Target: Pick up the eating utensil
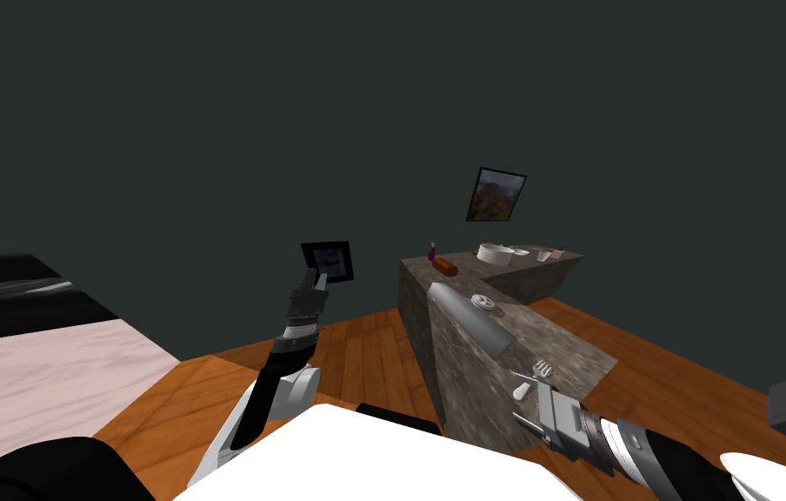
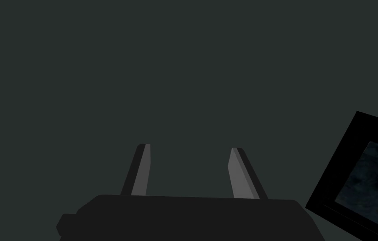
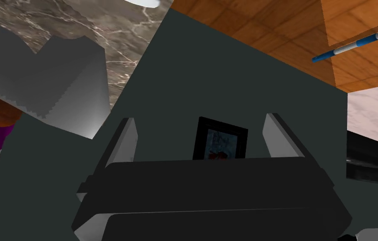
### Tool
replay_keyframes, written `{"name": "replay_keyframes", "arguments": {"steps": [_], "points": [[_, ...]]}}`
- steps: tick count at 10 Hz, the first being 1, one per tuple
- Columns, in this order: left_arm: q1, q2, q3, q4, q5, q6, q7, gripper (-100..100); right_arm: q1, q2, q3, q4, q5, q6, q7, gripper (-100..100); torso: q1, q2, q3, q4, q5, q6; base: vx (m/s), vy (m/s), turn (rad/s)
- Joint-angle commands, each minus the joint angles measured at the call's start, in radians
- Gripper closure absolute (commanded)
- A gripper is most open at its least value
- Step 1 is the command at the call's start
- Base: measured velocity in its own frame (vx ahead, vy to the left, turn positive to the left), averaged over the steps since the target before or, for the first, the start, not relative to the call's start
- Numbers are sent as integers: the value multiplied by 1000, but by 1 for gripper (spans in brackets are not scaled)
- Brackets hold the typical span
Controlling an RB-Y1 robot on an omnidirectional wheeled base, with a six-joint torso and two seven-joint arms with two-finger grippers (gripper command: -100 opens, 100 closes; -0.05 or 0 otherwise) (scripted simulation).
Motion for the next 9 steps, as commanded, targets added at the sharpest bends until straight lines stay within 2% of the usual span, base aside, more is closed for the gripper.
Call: {"name": "replay_keyframes", "arguments": {"steps": [1,2,3,5,6,7,8,9], "points": [[0,0,0,0,0,0,0,0,25,-50,16,2,31,25,-6,-100,0,0,0,0,0,0,9,-11,251],[0,0,0,0,0,0,0,0,25,-81,16,2,31,25,-6,-100,0,0,0,0,0,-1,10,-26,141],[0,0,0,0,0,0,0,0,45,-112,34,4,61,48,-14,-100,-1,0,0,0,0,0,18,-31,236],[0,0,0,0,0,0,0,0,45,-163,34,4,61,48,-14,-100,-1,-1,-1,0,0,0,11,-22,69],[0,0,0,0,0,0,0,0,64,-198,53,5,90,71,-23,-100,0,0,0,0,0,0,6,-24,233],[0,0,0,0,0,0,0,0,64,-224,53,5,90,71,-23,-100,-1,0,0,0,0,-1,9,-31,140],[0,0,0,0,0,0,0,0,82,-256,74,6,119,96,-35,-100,-1,0,0,0,0,0,14,-46,200],[0,0,0,0,0,0,0,0,82,-288,74,6,119,96,-35,-100,-2,-1,0,0,0,-1,12,-43,143]]}}
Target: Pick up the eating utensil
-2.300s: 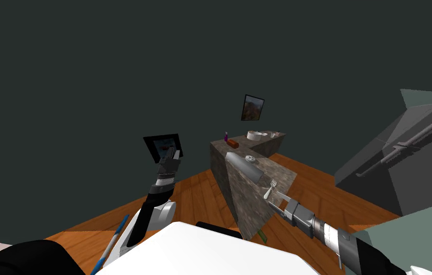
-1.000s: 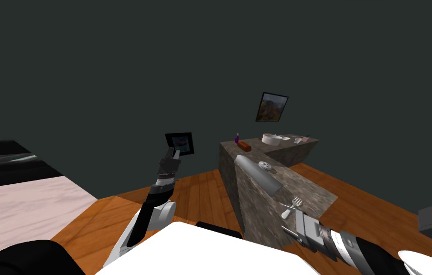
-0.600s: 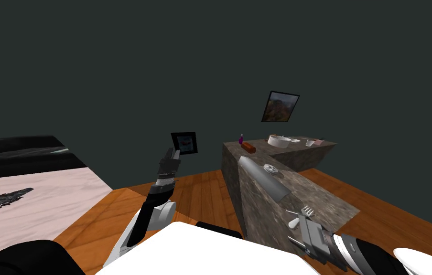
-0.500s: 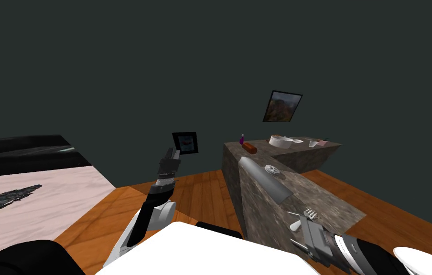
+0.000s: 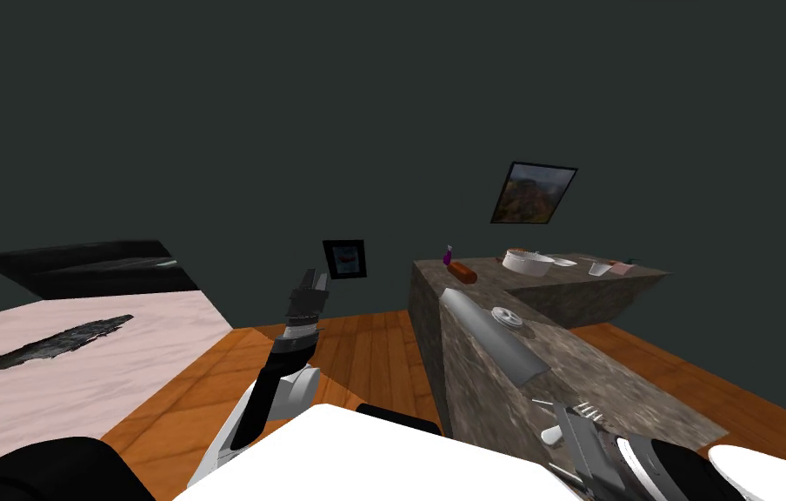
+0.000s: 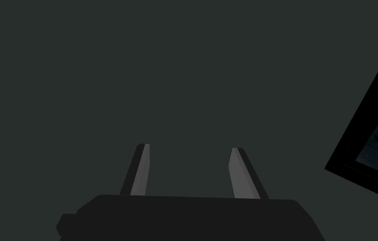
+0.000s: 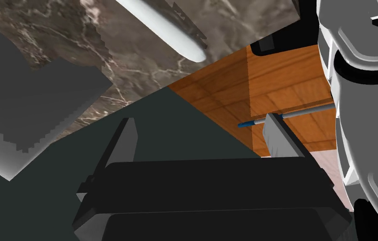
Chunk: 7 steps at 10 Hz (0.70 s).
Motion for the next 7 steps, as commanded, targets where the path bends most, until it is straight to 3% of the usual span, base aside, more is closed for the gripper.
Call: {"name": "replay_keyframes", "arguments": {"steps": [1,2,3,6,7], "points": [[0,0,0,0,0,0,0,0,8,-31,1,-1,5,6,-3,-100,0,0,0,0,0,0,7,-15,9],[0,0,0,0,0,0,0,0,25,-70,23,-2,33,31,-17,-100,1,1,0,0,0,1,12,-27,198],[0,0,0,0,0,0,0,0,-15,-90,37,-2,33,31,-17,-100,1,0,0,0,0,0,10,-35,148],[0,0,0,0,0,0,0,0,25,-93,23,-2,33,31,-17,-100,3,1,1,0,0,1,1,-3,-12],[0,0,0,0,0,0,0,0,41,-145,46,-3,59,55,-31,-100,3,2,1,1,1,1,7,-20,223]]}}
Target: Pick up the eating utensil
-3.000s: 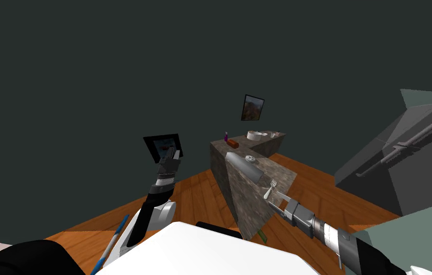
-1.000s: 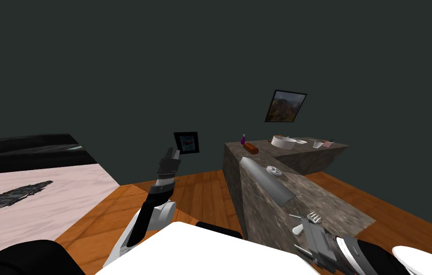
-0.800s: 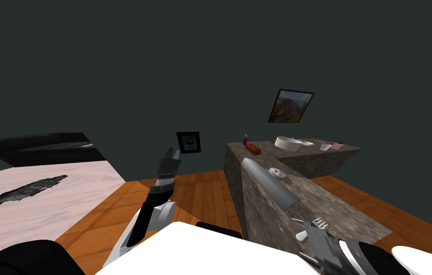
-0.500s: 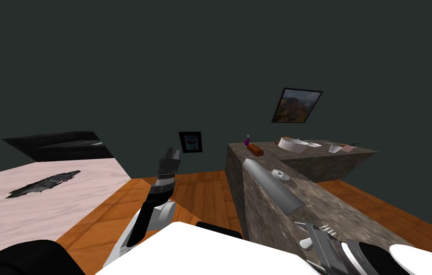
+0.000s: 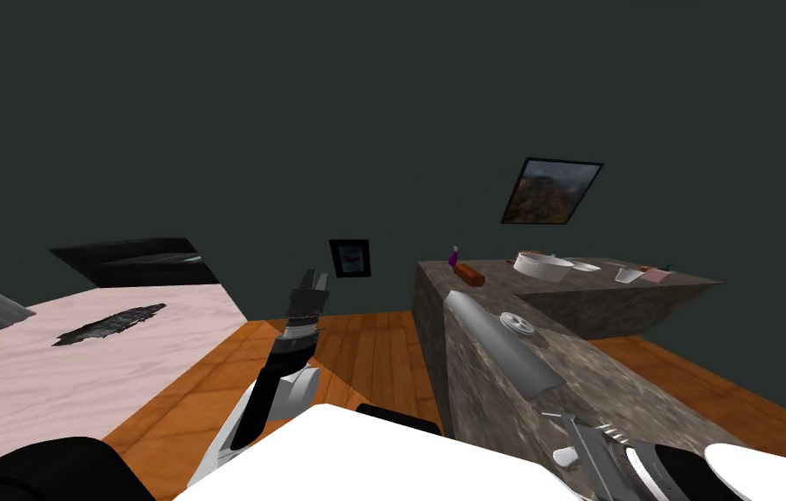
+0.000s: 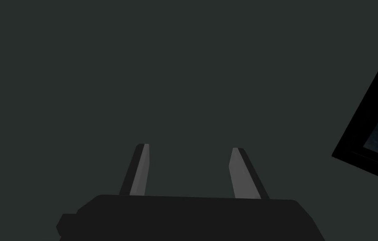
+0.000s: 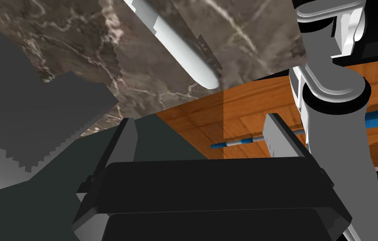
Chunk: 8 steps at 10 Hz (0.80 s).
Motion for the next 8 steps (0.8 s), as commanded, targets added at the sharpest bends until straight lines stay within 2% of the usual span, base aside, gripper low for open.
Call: {"name": "replay_keyframes", "arguments": {"steps": [1,2,4,5,6,7,8], "points": [[0,0,0,0,0,0,0,0,-21,-31,38,-1,8,12,-6,-100,0,0,0,0,0,0,9,-40,124],[0,0,0,0,0,0,0,0,-5,-71,61,-4,33,37,-22,-100,-1,0,0,0,0,1,11,-49,206],[0,0,0,0,0,0,0,0,-5,-84,61,-4,33,37,-22,-100,-3,-1,0,0,-1,1,6,-46,42],[0,0,0,0,0,0,0,0,10,-131,85,-6,57,62,-39,-100,-1,0,0,0,-1,1,8,-37,165],[0,0,0,0,0,0,0,0,24,-158,110,-9,80,87,-56,-100,-1,0,0,0,0,0,4,-76,300],[0,0,0,0,0,0,0,0,24,-177,110,-9,80,87,-56,-100,-3,0,0,0,-1,0,7,-71,116],[0,0,0,0,0,0,0,0,38,-212,133,-13,101,112,-74,-100,-3,-1,0,0,-1,1,17,-67,115]]}}
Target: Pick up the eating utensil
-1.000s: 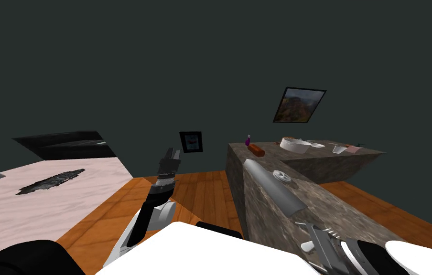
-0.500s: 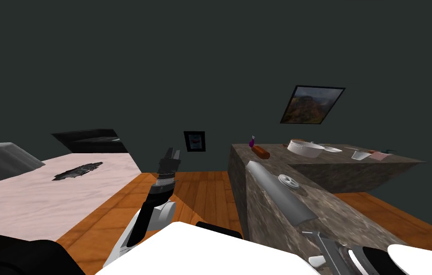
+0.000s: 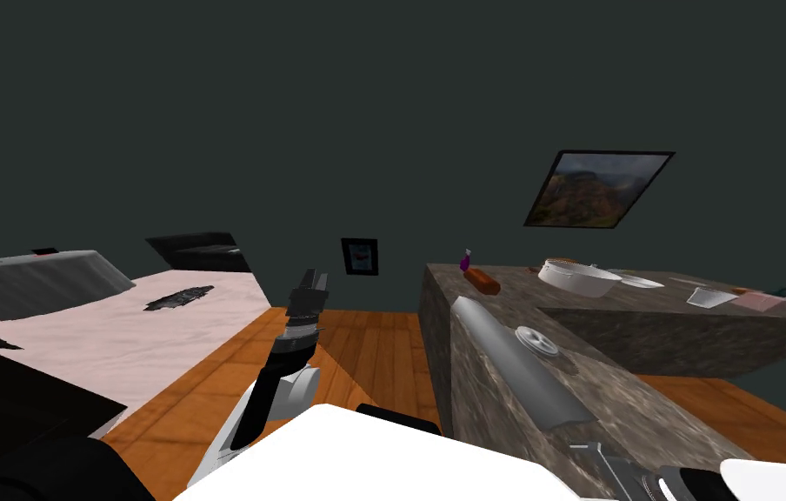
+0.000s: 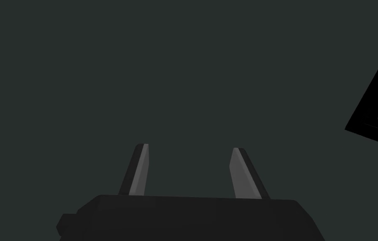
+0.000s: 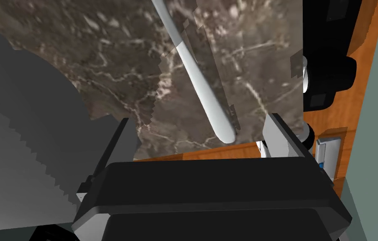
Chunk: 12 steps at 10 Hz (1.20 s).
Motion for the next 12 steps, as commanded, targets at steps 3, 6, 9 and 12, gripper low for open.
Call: {"name": "replay_keyframes", "arguments": {"steps": [3,6,9,12], "points": [[0,0,0,0,0,0,0,0,29,-84,62,-10,49,61,-44,-100,0,0,0,0,0,1,14,-67,142],[0,0,0,0,0,0,0,0,66,-154,133,-23,102,135,-103,-100,-1,0,0,0,0,0,9,-96,199],[0,0,0,0,0,0,0,0,78,-165,154,-30,113,154,-116,-100,-2,-1,-1,0,-1,1,21,-82,83],[0,0,0,0,0,0,0,0,134,-111,118,3,113,151,-109,-100,5,1,1,0,1,0,-17,6,136]]}}
